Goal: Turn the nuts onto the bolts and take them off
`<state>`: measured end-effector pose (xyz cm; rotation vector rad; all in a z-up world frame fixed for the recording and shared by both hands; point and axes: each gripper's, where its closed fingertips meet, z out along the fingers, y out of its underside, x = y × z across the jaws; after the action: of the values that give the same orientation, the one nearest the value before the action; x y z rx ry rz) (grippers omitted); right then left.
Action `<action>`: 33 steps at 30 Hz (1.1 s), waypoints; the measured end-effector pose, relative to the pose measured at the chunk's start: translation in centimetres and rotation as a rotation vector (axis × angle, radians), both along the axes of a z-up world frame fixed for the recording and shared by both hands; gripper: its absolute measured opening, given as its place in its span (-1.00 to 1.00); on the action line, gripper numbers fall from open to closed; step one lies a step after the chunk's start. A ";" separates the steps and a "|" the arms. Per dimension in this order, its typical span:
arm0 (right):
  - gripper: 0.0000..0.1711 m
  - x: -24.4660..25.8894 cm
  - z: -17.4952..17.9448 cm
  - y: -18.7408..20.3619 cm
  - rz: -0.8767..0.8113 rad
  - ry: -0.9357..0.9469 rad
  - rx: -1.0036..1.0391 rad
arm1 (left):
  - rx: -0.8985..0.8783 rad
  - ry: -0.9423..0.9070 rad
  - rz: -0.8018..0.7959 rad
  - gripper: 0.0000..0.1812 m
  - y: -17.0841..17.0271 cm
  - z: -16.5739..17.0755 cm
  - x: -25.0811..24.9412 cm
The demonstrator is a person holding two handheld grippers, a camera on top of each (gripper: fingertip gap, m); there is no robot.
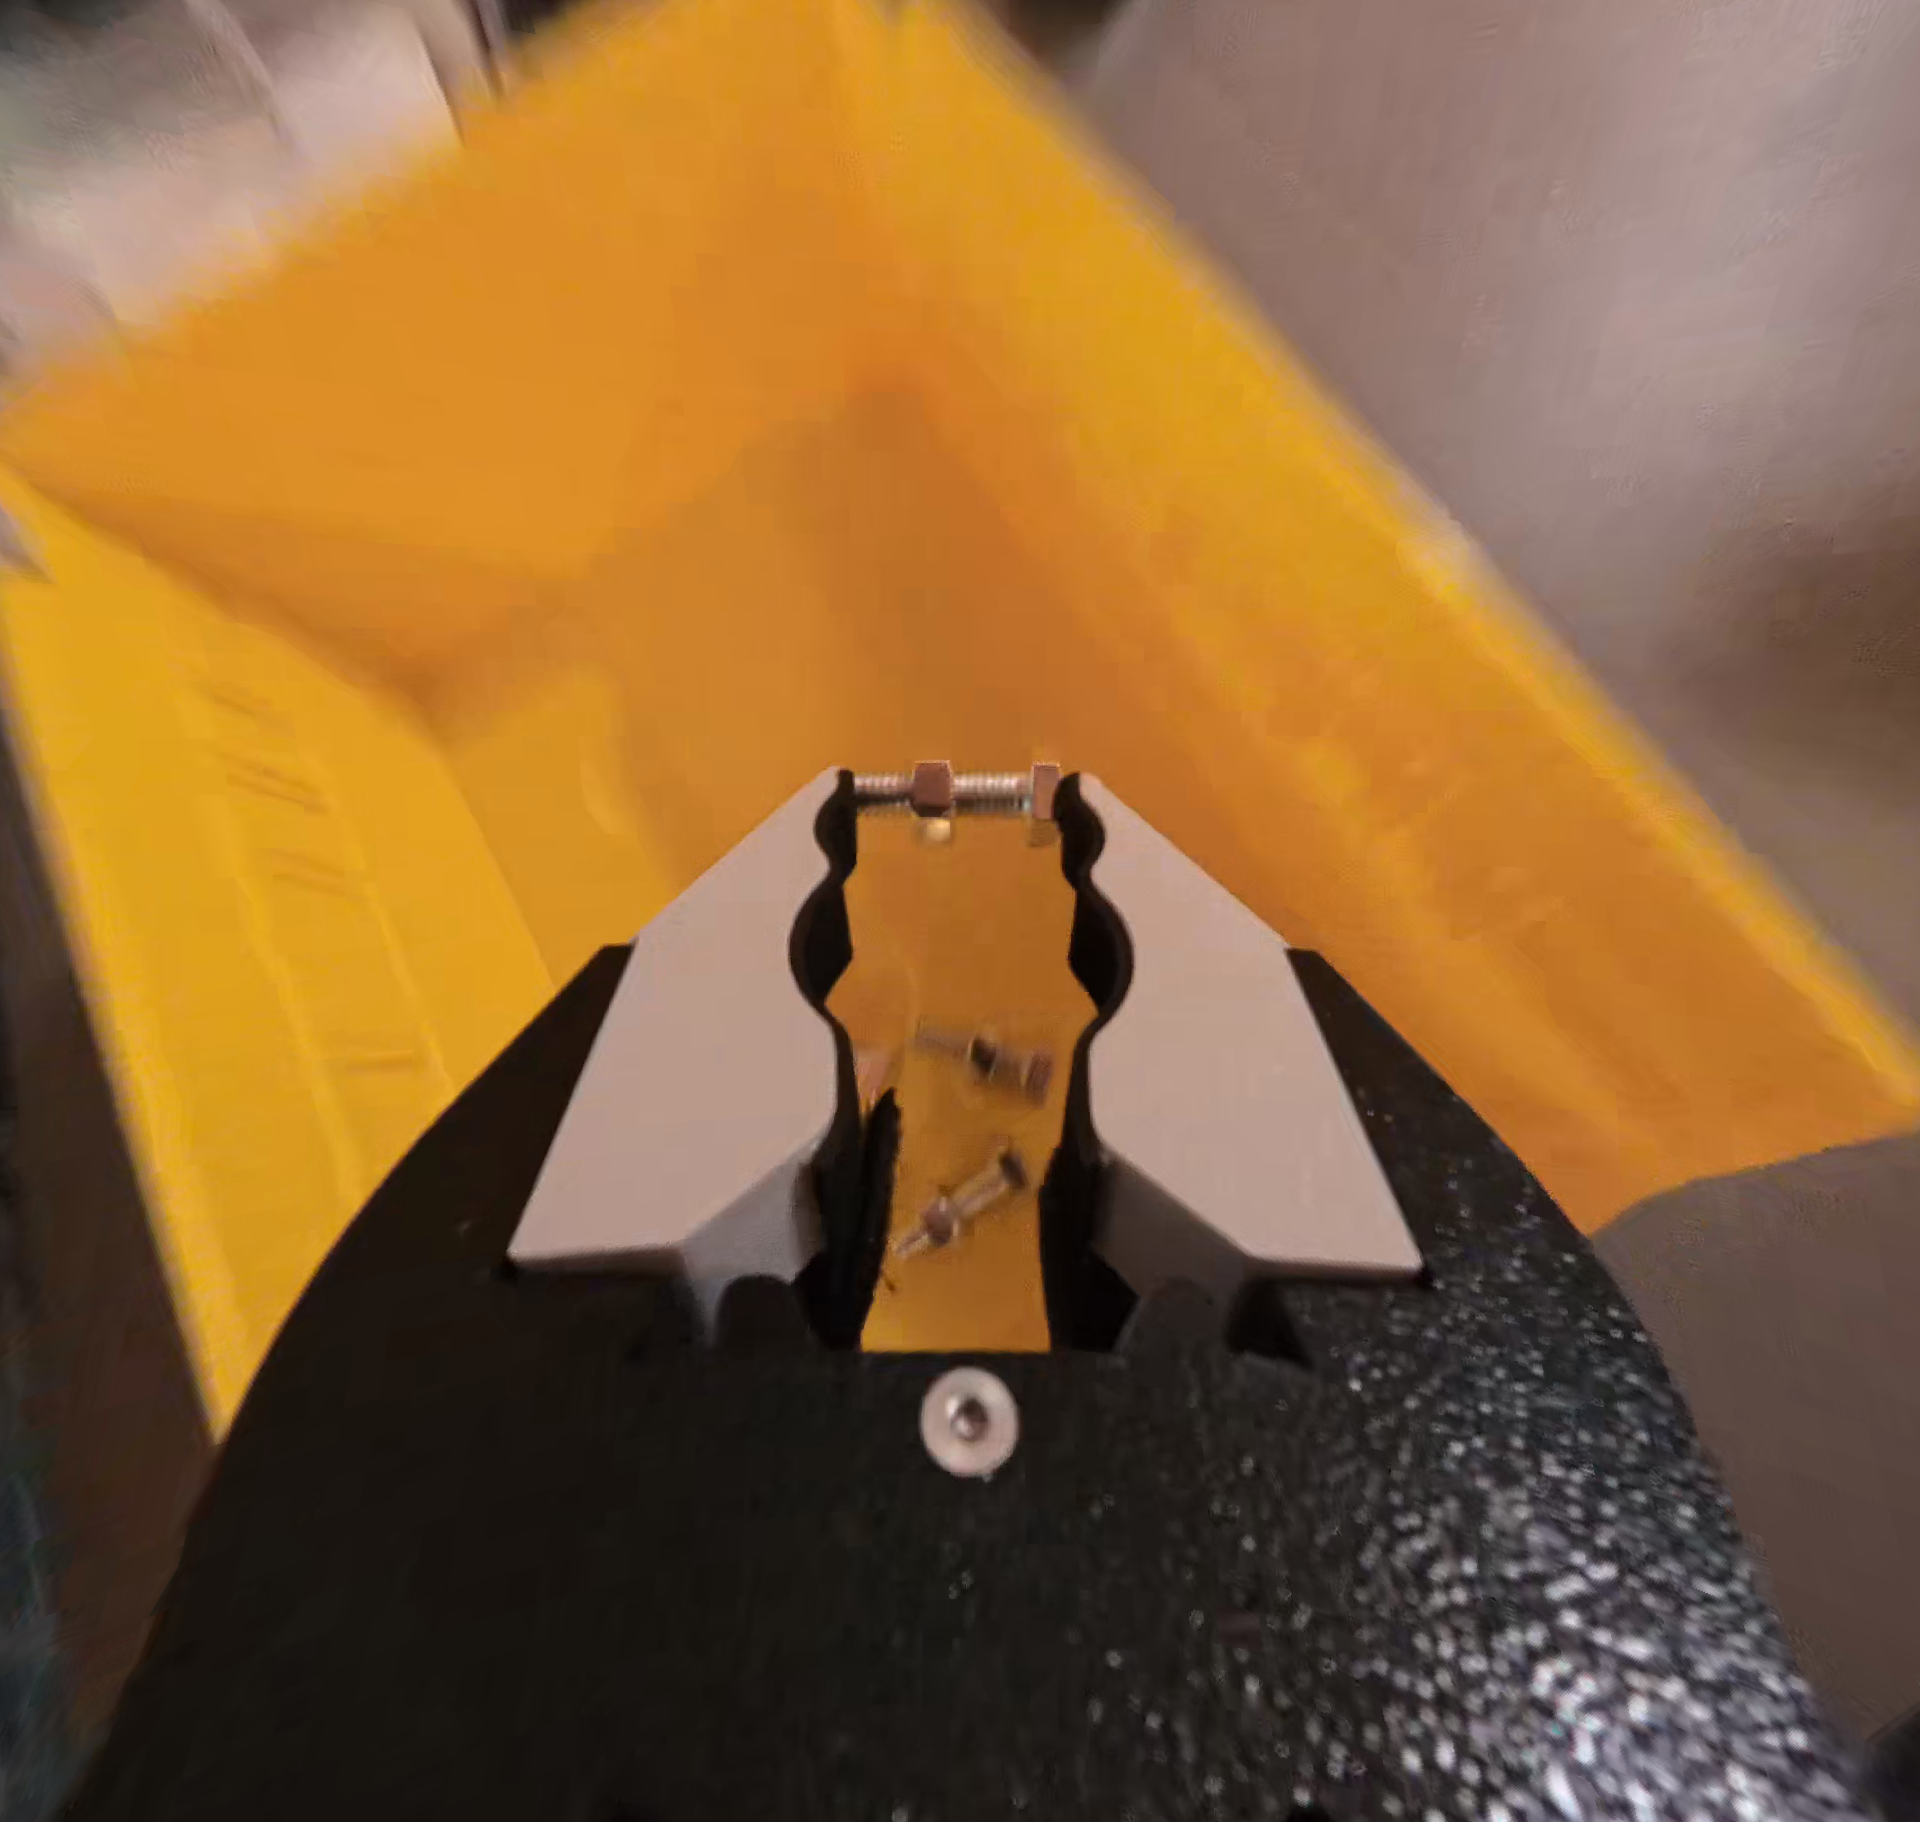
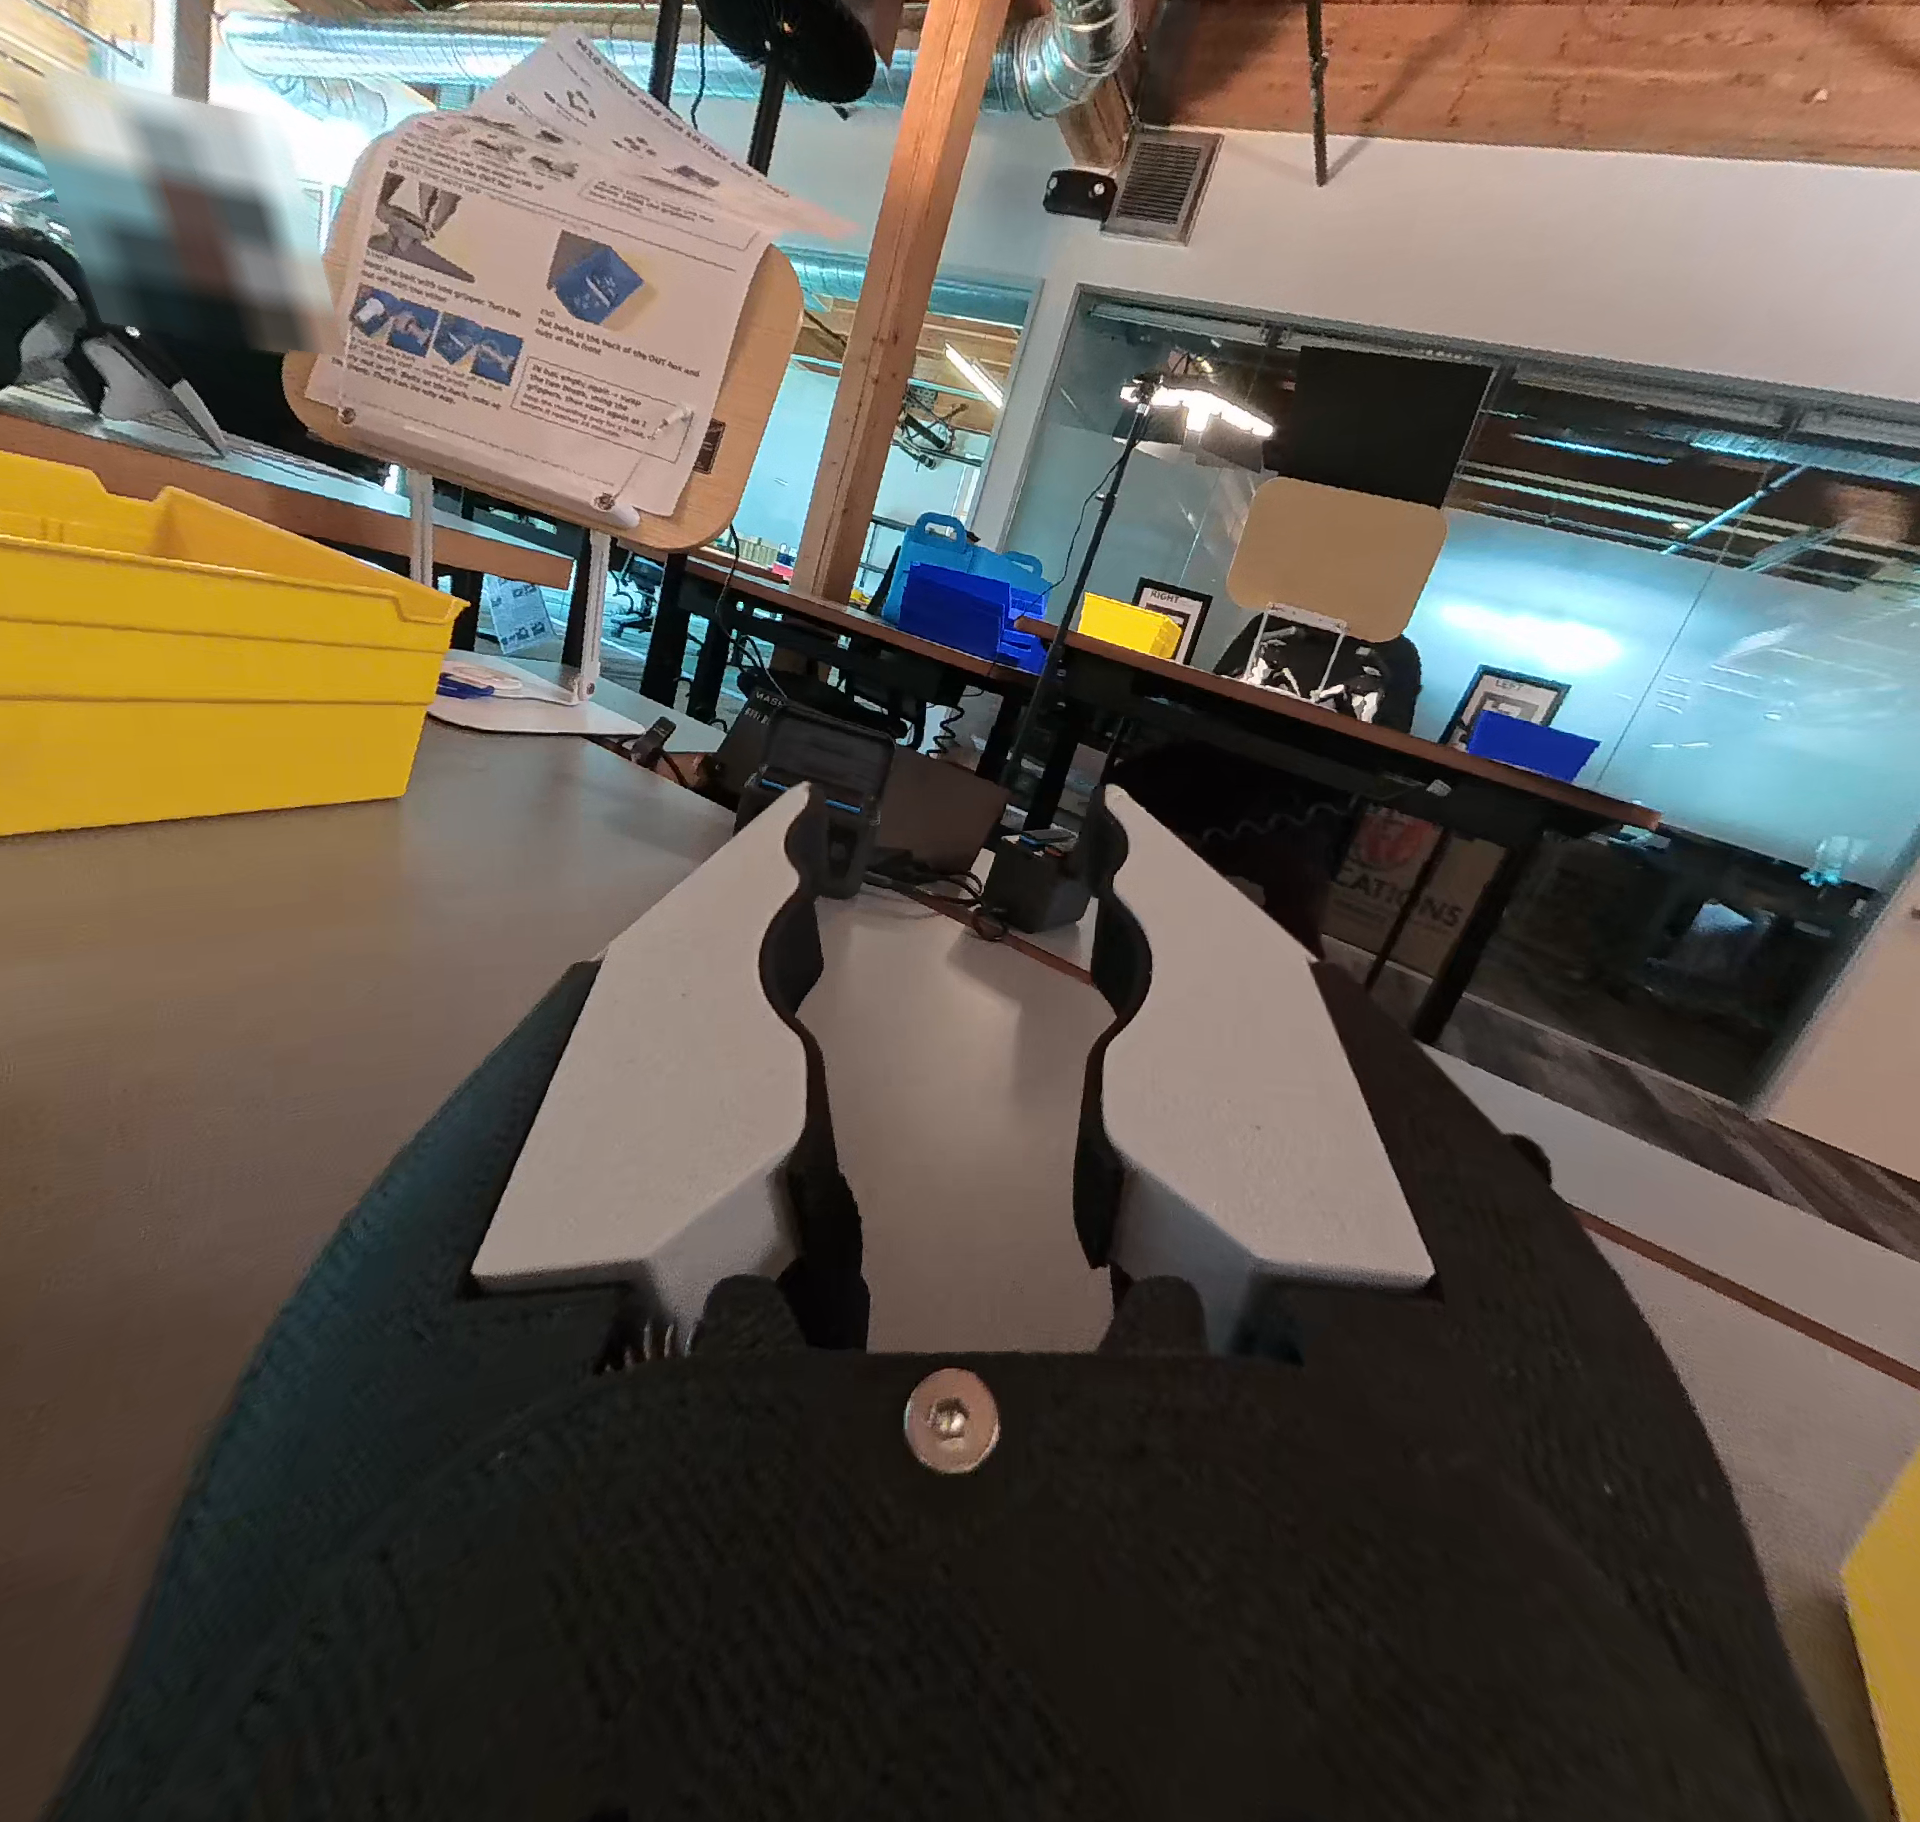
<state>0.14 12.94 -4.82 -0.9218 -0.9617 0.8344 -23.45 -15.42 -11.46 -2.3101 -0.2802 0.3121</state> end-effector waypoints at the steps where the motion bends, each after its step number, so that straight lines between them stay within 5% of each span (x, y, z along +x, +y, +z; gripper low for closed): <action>1: -0.42 0.0 0.0 0.0 0.000 0.003 -0.003 | 0.077 0.085 -0.030 -0.59 1.1 2.7 1.2; 5: -0.43 -0.1 -0.1 -0.2 0.018 -0.011 -0.009 | 0.240 0.246 -0.283 -0.59 7.3 8.9 9.9; 10: -0.59 -0.3 -1.1 -1.7 0.172 -0.098 -0.047 | 0.155 0.473 -0.546 -0.59 14.9 6.6 16.8; 12: -0.73 -0.6 -1.8 -4.3 0.417 -0.181 -0.162 | 0.181 0.663 -0.690 -0.59 16.8 6.0 19.0; 16: -0.67 0.3 -3.0 -8.9 0.912 -0.397 -0.565 | 0.174 0.804 -0.978 -0.59 18.4 3.1 22.9; 19: -0.62 0.3 -5.8 -9.2 0.919 -0.561 -0.614 | 0.068 0.850 -1.081 -0.59 18.9 0.4 23.4; 25: -0.55 1.0 -9.8 -8.2 0.794 -0.817 -0.601 | -0.145 0.519 -1.203 -0.59 18.0 -4.5 24.1; 33: -0.52 0.6 -10.1 -6.6 0.715 -0.789 -0.581 | -0.308 0.093 -1.164 -0.56 17.8 -7.1 23.4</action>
<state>0.75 6.38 -14.93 -1.4904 -1.8486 1.4417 -0.01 2.37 -18.60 -2.3250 1.1939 -0.1489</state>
